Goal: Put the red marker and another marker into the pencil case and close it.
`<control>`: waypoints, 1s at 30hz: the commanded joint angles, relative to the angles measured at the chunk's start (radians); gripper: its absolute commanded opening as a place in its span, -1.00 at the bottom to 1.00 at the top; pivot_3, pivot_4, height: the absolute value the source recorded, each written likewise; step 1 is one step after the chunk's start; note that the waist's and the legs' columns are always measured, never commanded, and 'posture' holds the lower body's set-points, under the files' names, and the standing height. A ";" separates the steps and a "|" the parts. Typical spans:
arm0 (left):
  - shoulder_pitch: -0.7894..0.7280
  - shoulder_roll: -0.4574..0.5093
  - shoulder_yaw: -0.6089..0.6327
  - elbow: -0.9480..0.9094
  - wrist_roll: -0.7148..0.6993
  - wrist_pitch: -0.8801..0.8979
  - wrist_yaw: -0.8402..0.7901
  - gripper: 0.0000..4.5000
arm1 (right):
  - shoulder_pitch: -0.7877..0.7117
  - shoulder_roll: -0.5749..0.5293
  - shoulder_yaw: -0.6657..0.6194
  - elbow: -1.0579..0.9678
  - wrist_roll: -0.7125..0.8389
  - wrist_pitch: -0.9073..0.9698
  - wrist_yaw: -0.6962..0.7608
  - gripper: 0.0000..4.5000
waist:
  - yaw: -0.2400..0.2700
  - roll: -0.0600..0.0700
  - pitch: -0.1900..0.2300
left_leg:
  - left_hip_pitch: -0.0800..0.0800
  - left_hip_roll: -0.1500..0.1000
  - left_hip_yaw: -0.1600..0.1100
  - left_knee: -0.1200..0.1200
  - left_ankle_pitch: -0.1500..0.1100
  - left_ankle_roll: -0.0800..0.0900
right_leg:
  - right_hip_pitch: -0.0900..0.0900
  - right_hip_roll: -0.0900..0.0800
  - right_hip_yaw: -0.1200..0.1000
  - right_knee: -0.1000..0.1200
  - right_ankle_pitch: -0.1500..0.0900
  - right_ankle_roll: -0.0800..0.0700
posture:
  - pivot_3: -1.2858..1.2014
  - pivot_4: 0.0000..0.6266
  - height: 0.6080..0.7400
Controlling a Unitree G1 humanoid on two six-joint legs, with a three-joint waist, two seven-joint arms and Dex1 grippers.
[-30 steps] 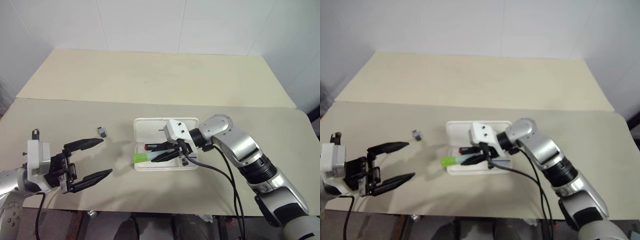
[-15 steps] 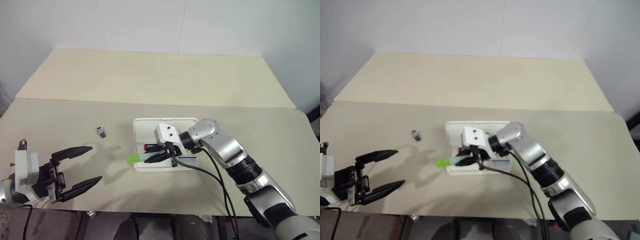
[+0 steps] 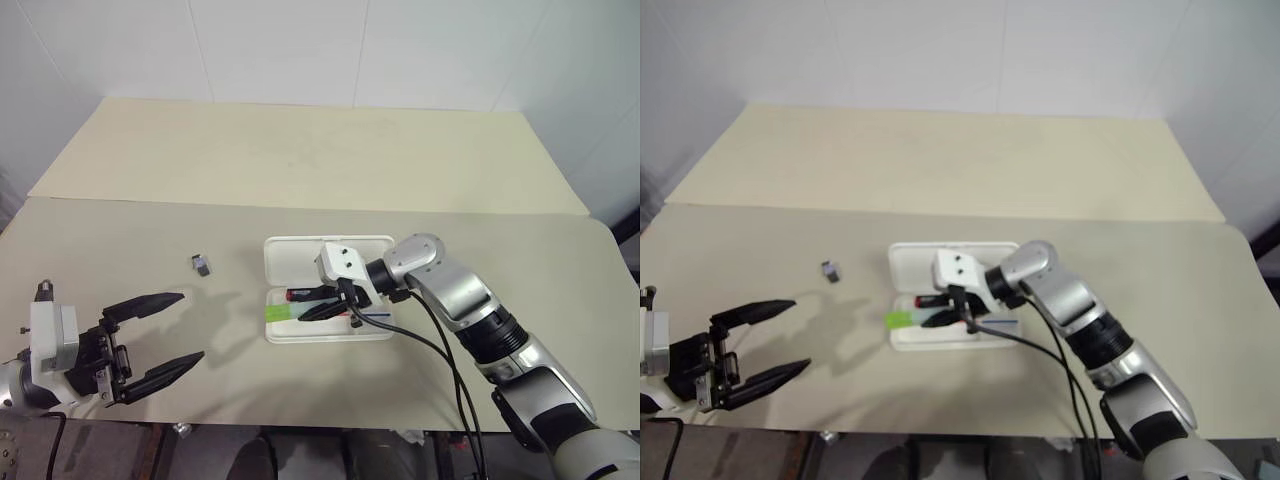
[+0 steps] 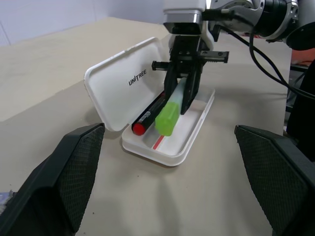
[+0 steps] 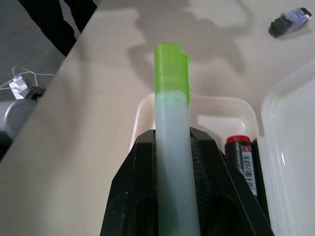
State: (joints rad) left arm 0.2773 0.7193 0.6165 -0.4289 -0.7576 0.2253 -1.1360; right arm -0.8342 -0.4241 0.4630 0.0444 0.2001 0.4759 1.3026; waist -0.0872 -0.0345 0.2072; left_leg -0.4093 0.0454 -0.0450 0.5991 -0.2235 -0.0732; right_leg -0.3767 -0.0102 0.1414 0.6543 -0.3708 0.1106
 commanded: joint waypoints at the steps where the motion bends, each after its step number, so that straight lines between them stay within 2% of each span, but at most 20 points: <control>1: -0.014 -0.001 0.007 -0.015 -0.012 -0.023 0.004 1.00 | 0.015 -0.012 -0.023 -0.059 0.022 0.026 0.001 -0.79 | 0.000 0.000 0.000 | 0.000 0.000 0.000 0.000 0.000 0.000 | 0.000 0.000 0.000 0.000 0.000 0.000 | 0.03 -0.52 1.00; 3: -0.021 0.001 0.006 -0.011 -0.011 -0.024 0.006 1.00 | 0.025 -0.014 -0.020 -0.073 0.025 0.045 -0.004 -0.79 | 0.001 0.000 0.000 | 0.000 0.000 0.000 0.000 0.000 0.000 | 0.000 0.000 0.000 0.000 0.000 0.000 | 0.03 -0.52 1.00; 14: -0.028 0.001 0.006 -0.011 -0.009 -0.026 0.011 1.00 | 0.032 -0.014 -0.025 -0.061 0.013 0.036 -0.024 0.91 | 0.000 0.000 0.000 | 0.000 0.000 0.000 0.000 0.000 0.000 | 0.000 0.000 0.000 0.000 0.000 0.000 | 0.03 -0.52 1.00; 15: -0.030 0.001 0.006 -0.010 -0.010 -0.025 0.013 1.00 | 0.026 -0.016 -0.030 -0.057 0.015 0.031 -0.021 0.97 | 0.000 0.000 0.000 | 0.000 0.000 0.000 0.000 0.000 0.000 | 0.000 0.000 0.000 0.000 0.000 0.000 | 0.03 -0.52 1.00; 24: -0.034 -0.006 -0.005 -0.013 -0.009 -0.026 0.023 1.00 | 0.011 -0.043 -0.072 -0.054 0.053 0.023 0.020 0.97 | 0.000 0.000 0.000 | 0.000 0.000 0.000 0.000 0.000 0.000 | 0.000 0.000 0.000 0.000 0.000 0.000 | 0.03 -0.52 1.00; 30: -0.039 -0.012 -0.017 -0.015 -0.005 -0.026 0.036 1.00 | 0.022 -0.023 -0.069 -0.022 0.032 -0.007 -0.013 0.97 | 0.000 0.000 0.000 | 0.000 0.000 0.000 0.000 0.000 0.000 | 0.000 0.001 0.000 0.000 0.000 0.000 | 0.03 -0.52 1.00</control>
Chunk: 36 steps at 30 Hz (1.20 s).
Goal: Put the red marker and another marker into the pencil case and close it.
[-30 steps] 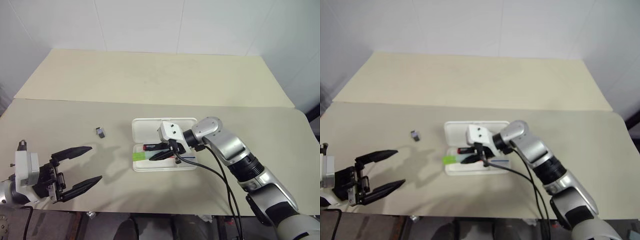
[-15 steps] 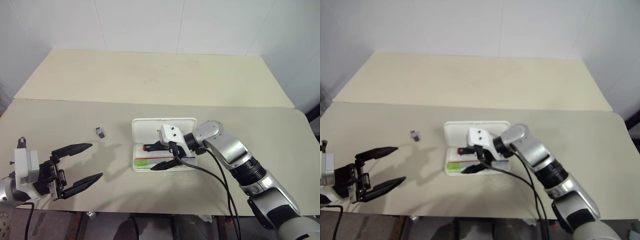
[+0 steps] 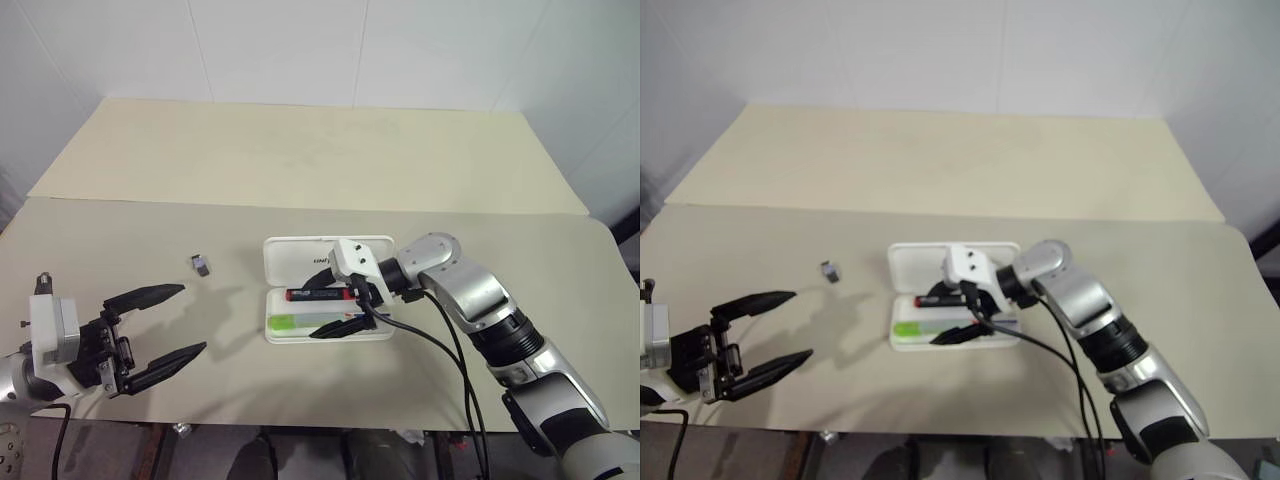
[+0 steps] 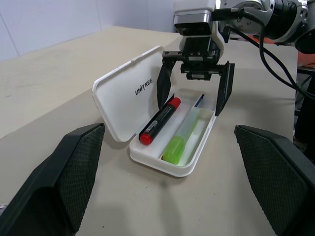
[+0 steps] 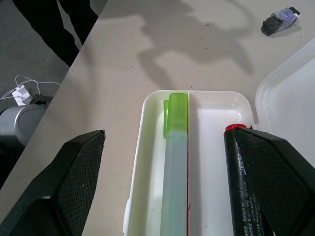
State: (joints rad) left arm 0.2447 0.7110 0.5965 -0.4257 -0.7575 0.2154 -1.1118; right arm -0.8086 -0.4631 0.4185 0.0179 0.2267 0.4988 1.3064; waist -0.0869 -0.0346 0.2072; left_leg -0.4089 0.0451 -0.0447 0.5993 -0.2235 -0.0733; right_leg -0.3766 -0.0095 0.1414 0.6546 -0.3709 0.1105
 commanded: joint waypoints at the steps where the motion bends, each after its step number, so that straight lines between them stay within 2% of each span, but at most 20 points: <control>1: -0.009 -0.003 0.000 -0.017 -0.004 -0.017 0.014 1.00 | 0.000 0.024 -0.020 0.015 -0.002 -0.040 -0.026 0.97 | 0.000 0.000 0.000 | 0.000 0.000 0.000 0.000 0.000 0.000 | 0.000 0.000 0.000 0.000 0.000 0.000 | 0.03 -0.52 1.00; 9: -0.015 -0.002 0.000 -0.020 -0.006 -0.017 0.030 1.00 | 0.002 0.076 -0.002 0.098 -0.061 -0.119 -0.082 0.97 | 0.000 0.000 0.000 | 0.000 0.000 0.000 0.001 0.000 0.000 | 0.000 0.000 0.000 0.001 0.000 0.000 | 0.03 -0.52 1.00; 16: 0.019 -0.033 0.051 -0.021 0.020 -0.026 0.120 1.00 | 0.020 0.043 -0.110 0.049 0.065 -0.156 0.010 0.97 | 0.001 0.000 0.000 | 0.000 0.001 0.000 0.001 0.000 0.000 | 0.000 0.000 0.000 0.001 0.000 0.000 | 0.03 -0.52 1.00; 21: -0.009 -0.073 0.051 -0.001 0.095 -0.006 0.296 1.00 | 0.045 0.007 -0.194 0.053 0.168 -0.214 0.124 0.97 | 0.003 0.000 0.000 | 0.000 0.000 0.000 0.002 0.000 0.000 | 0.002 0.000 -0.001 0.001 0.000 0.000 | 0.03 -0.52 1.00; 25: -0.074 -0.100 0.033 0.024 0.162 0.046 0.486 1.00 | 0.035 -0.002 -0.214 0.090 0.174 -0.242 0.138 0.97 | 0.003 0.000 0.000 | 0.000 0.000 0.000 0.006 0.000 0.000 | 0.003 0.000 -0.001 0.003 0.000 0.001 | 0.03 -0.52 1.00; 27: -0.129 -0.115 0.002 0.050 0.205 0.106 0.604 1.00 | 0.026 -0.002 -0.224 0.113 0.170 -0.254 0.133 0.97 | 0.002 0.000 0.000 | 0.001 -0.002 -0.001 0.008 0.000 0.000 | 0.004 0.001 0.000 0.005 0.001 0.001 | 0.03 -0.52 1.00; 31: -0.229 -0.125 -0.067 0.104 0.265 0.207 0.741 1.00 | 0.018 0.000 -0.228 0.144 0.166 -0.273 0.131 0.97 | 0.001 0.000 0.000 | 0.001 -0.003 -0.001 0.011 0.000 0.000 | 0.004 0.002 0.000 0.007 0.001 0.002 | 0.03 -0.52 1.00; 36: -0.358 -0.160 -0.173 0.177 0.324 0.252 0.819 1.00 | 0.010 0.019 -0.225 0.168 0.160 -0.300 0.115 0.97 | 0.003 0.000 0.000 | 0.001 -0.006 -0.001 0.012 0.000 0.000 | 0.004 0.002 0.000 0.007 0.001 0.003 | 0.03 -0.52 1.00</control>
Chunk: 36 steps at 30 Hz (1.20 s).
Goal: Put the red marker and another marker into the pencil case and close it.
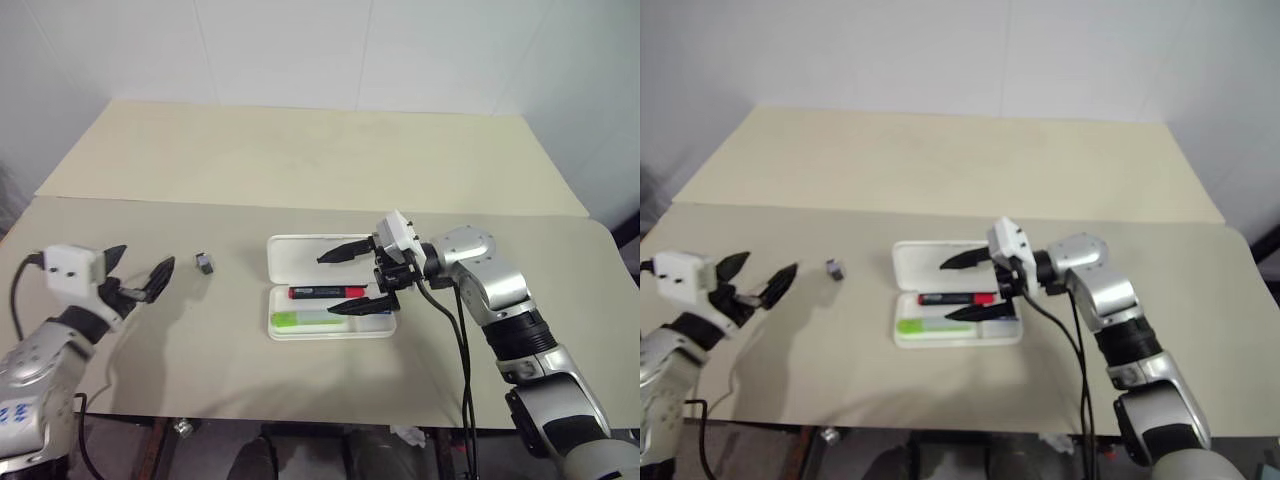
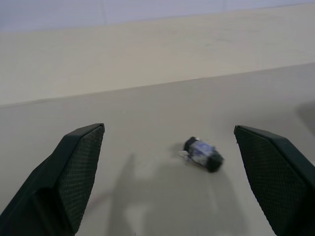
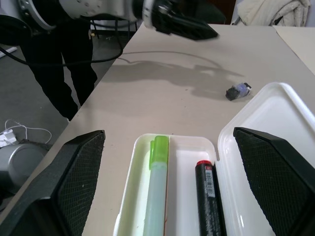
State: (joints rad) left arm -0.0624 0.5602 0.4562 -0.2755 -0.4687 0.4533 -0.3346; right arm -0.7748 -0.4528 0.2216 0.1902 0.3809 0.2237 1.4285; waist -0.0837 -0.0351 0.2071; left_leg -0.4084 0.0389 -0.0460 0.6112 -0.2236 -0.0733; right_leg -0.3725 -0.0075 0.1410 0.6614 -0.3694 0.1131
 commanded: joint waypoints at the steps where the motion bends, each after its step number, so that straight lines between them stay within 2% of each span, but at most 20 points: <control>1: -0.082 -0.013 -0.056 0.055 0.049 0.015 0.046 1.00 | -0.026 0.014 -0.029 -0.002 0.007 -0.027 -0.012 0.97 | 0.001 0.000 0.000 | 0.000 -0.001 0.000 0.000 0.000 0.000 | 0.000 0.000 0.000 0.000 0.000 0.000 | 0.03 -0.52 1.00; 8: -0.219 -0.041 -0.117 0.165 0.081 0.113 0.118 1.00 | -0.024 0.021 -0.029 -0.006 0.002 -0.028 -0.026 0.97 | -0.001 0.000 0.000 | -0.001 -0.001 -0.001 0.001 0.000 0.000 | 0.000 -0.001 0.000 0.000 0.000 0.001 | 0.03 -0.52 1.00; 17: -0.247 -0.054 -0.198 0.155 0.095 0.216 0.108 1.00 | -0.018 -0.011 -0.054 -0.020 0.021 -0.005 -0.024 0.97 | 0.002 0.000 0.000 | -0.001 -0.002 -0.001 0.001 0.000 0.000 | 0.000 -0.001 -0.001 0.001 0.000 0.001 | 0.03 -0.52 1.00; 26: -0.312 -0.056 -0.196 0.227 0.104 0.274 0.125 1.00 | -0.028 -0.013 -0.066 0.002 0.007 -0.021 -0.041 0.97 | 0.001 0.000 0.000 | -0.001 -0.002 -0.001 0.001 0.000 0.000 | 0.000 -0.001 -0.001 0.001 0.000 0.001 | 0.03 -0.52 1.00; 27: -0.320 -0.053 -0.195 0.240 0.110 0.281 0.130 0.81 | -0.028 -0.013 -0.065 0.004 0.005 -0.024 -0.042 1.00 | 0.002 0.000 0.000 | -0.001 -0.002 -0.001 0.001 0.000 0.000 | 0.000 -0.001 -0.001 0.001 0.000 0.001 | 0.03 -0.52 1.00; 32: -0.331 -0.052 -0.192 0.249 0.113 0.296 0.126 0.17 | -0.030 -0.016 -0.067 0.008 0.002 -0.029 -0.049 1.00 | 0.002 0.000 0.000 | -0.001 -0.003 -0.001 0.001 0.000 0.000 | 0.000 -0.001 -0.001 0.001 0.000 0.001 | 0.03 -0.52 1.00; 36: -0.335 -0.052 -0.189 0.244 0.115 0.304 0.124 -0.43 | -0.038 -0.021 -0.071 0.021 -0.003 -0.038 -0.051 1.00 | 0.001 0.000 0.000 | -0.001 -0.002 -0.001 0.001 0.000 0.000 | 0.000 -0.001 -0.001 0.001 0.000 0.001 | 0.03 -0.52 1.00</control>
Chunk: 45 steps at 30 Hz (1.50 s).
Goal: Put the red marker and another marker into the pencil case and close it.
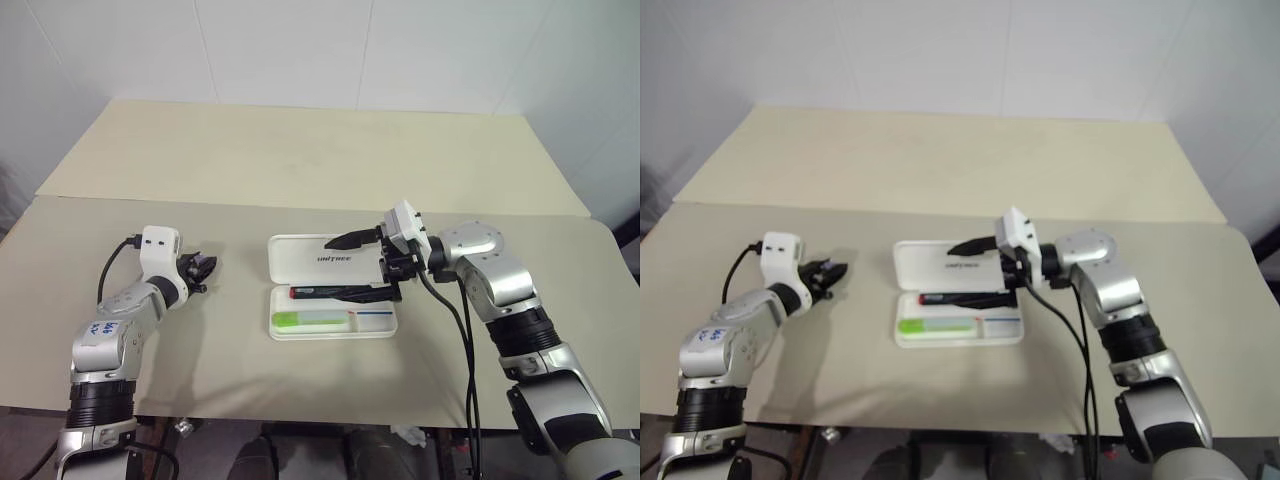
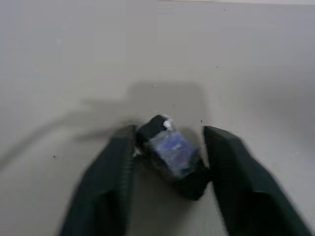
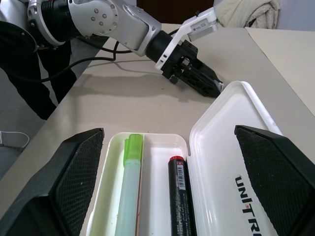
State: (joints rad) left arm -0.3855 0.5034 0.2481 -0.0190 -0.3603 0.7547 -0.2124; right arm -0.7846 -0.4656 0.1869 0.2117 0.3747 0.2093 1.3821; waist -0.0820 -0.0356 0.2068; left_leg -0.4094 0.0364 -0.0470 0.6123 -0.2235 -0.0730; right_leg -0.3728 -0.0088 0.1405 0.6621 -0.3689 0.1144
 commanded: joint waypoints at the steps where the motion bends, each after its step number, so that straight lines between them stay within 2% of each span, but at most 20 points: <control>1: -0.014 0.005 0.020 -0.015 0.006 0.007 0.002 -0.56 | -0.032 -0.010 -0.038 0.006 0.001 -0.028 -0.006 1.00 | -0.001 0.000 0.000 | 0.000 0.000 0.000 0.000 0.000 0.000 | 0.000 0.000 0.000 0.000 0.000 0.000 | 0.03 -0.52 1.00; 3: -0.018 0.006 0.023 -0.023 0.009 0.000 0.001 -0.82 | -0.040 -0.016 -0.042 0.026 -0.005 -0.041 -0.008 1.00 | -0.001 0.000 0.000 | 0.000 0.000 0.000 0.000 0.000 0.000 | 0.000 0.000 0.000 0.000 0.000 0.000 | 0.03 -0.52 1.00; 11: -0.037 0.044 0.035 -0.108 0.015 -0.045 -0.025 -0.82 | -0.056 -0.026 -0.059 0.057 -0.013 -0.060 -0.012 1.00 | 0.001 0.000 0.000 | 0.000 0.000 0.000 0.000 0.000 0.000 | 0.000 0.000 0.000 0.000 0.000 0.000 | 0.03 -0.52 1.00; 17: -0.131 0.195 0.032 -0.206 -0.013 -0.061 -0.175 -0.82 | -0.041 -0.057 -0.141 0.013 0.088 0.014 0.016 1.00 | 0.001 -0.002 0.001 | -0.002 0.000 -0.001 0.000 0.000 0.000 | -0.001 0.000 -0.001 -0.001 0.000 0.000 | 0.03 -0.52 1.00; 24: -0.231 0.250 -0.020 -0.210 -0.043 -0.100 -0.328 -0.82 | 0.008 -0.116 -0.162 -0.022 0.134 0.060 0.086 1.00 | 0.001 -0.002 0.001 | -0.003 -0.001 -0.001 -0.001 0.000 0.000 | -0.001 0.000 -0.001 -0.002 0.000 0.001 | 0.03 -0.52 1.00; 30: -0.366 0.197 -0.134 -0.210 -0.095 -0.094 -0.455 -0.82 | 0.033 -0.166 -0.202 0.074 0.155 0.022 0.184 1.00 | 0.006 -0.002 0.002 | -0.003 -0.003 -0.001 0.000 0.000 0.001 | -0.001 0.000 -0.001 -0.002 0.000 0.001 | 0.03 -0.52 1.00; 35: -0.443 0.128 -0.198 -0.218 -0.134 -0.080 -0.511 -0.82 | 0.056 -0.220 -0.186 0.136 0.145 -0.043 0.228 1.00 | 0.007 -0.002 0.002 | -0.003 -0.003 -0.001 0.000 0.000 0.001 | -0.001 0.000 -0.001 -0.002 0.000 0.002 | 0.03 -0.52 1.00; 40: -0.468 0.079 -0.234 -0.246 -0.182 -0.046 -0.545 -0.82 | 0.087 -0.274 -0.146 0.192 0.167 -0.134 0.232 1.00 | -0.002 -0.001 0.002 | -0.003 -0.003 0.000 0.001 0.000 0.001 | -0.001 0.000 0.000 -0.002 -0.001 0.002 | 0.03 -0.52 1.00; 45: -0.461 -0.020 -0.277 -0.309 -0.269 0.028 -0.543 -0.82 | 0.120 -0.328 -0.109 0.242 0.166 -0.207 0.232 1.00 | 0.005 -0.001 0.002 | -0.003 -0.003 0.000 0.003 0.000 0.002 | 0.000 0.000 0.001 -0.001 0.000 0.004 | 0.03 -0.52 1.00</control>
State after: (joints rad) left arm -0.8286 0.4948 -0.0268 -0.2728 -0.5867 0.7626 -0.7597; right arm -0.6700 -0.7658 0.0791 0.4497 0.5181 0.0344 1.5385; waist -0.0772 -0.0365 0.2091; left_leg -0.4131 0.0331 -0.0470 0.6152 -0.2233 -0.0710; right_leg -0.3727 -0.0092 0.1413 0.6605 -0.3692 0.1184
